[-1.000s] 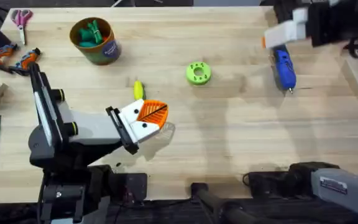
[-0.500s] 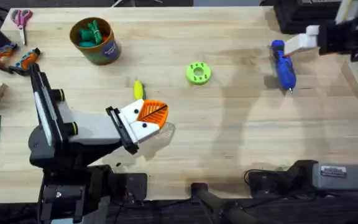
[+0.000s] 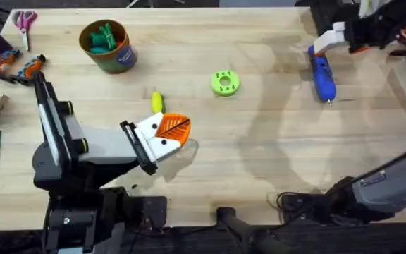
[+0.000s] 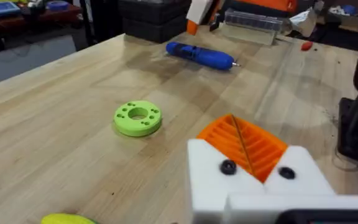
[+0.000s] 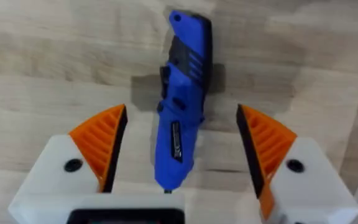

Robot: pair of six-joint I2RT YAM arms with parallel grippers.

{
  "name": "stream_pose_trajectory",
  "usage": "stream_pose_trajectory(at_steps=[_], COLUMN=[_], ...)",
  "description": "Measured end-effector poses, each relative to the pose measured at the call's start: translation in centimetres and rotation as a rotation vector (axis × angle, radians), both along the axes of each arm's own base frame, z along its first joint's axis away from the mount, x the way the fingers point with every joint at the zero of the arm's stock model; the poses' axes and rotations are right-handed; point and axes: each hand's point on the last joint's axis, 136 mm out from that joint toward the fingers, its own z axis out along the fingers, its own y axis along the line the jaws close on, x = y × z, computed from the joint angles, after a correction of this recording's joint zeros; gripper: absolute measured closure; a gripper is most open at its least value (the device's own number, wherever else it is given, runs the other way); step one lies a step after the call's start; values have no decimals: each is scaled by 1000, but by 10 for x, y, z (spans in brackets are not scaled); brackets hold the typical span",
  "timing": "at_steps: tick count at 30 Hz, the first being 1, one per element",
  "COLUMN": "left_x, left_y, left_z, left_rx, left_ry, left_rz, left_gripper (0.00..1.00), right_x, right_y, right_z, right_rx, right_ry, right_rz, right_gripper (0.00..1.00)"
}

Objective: Pick up the gripper from the table and insert it into the empty holder that is missing its gripper. Then pick up a screw, insert it into the mounting hole, and use the screwdriver to tighten it. Finally, clean up the table by picking up the vegetable and placing it into the bucket.

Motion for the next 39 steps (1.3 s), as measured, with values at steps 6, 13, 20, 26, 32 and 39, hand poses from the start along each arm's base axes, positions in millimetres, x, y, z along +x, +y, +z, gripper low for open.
stream_pose_trajectory(at_steps=[6,13,20,26,32,39], left_x=[0,0,0,0,0,0], left_y=[0,0,0,0,0,0], left_z=[0,0,0,0,0,0], left_rx=[0,0,0,0,0,0], left_ry=[0,0,0,0,0,0], left_rz=[0,0,0,0,0,0], left_gripper=[995,995,995,995,995,995], right_x=[14,16,15,16,16,19], right_y=[-3,-3,-3,-3,-3,-6], right_z=[-36,-69,-81,-81,-81,-82], right_rx=[11,27,32,33,31,17], right_ry=[44,101,129,126,126,117], right_rz=[17,19,20,20,26,45], right_gripper=[8,8,8,8,10,943])
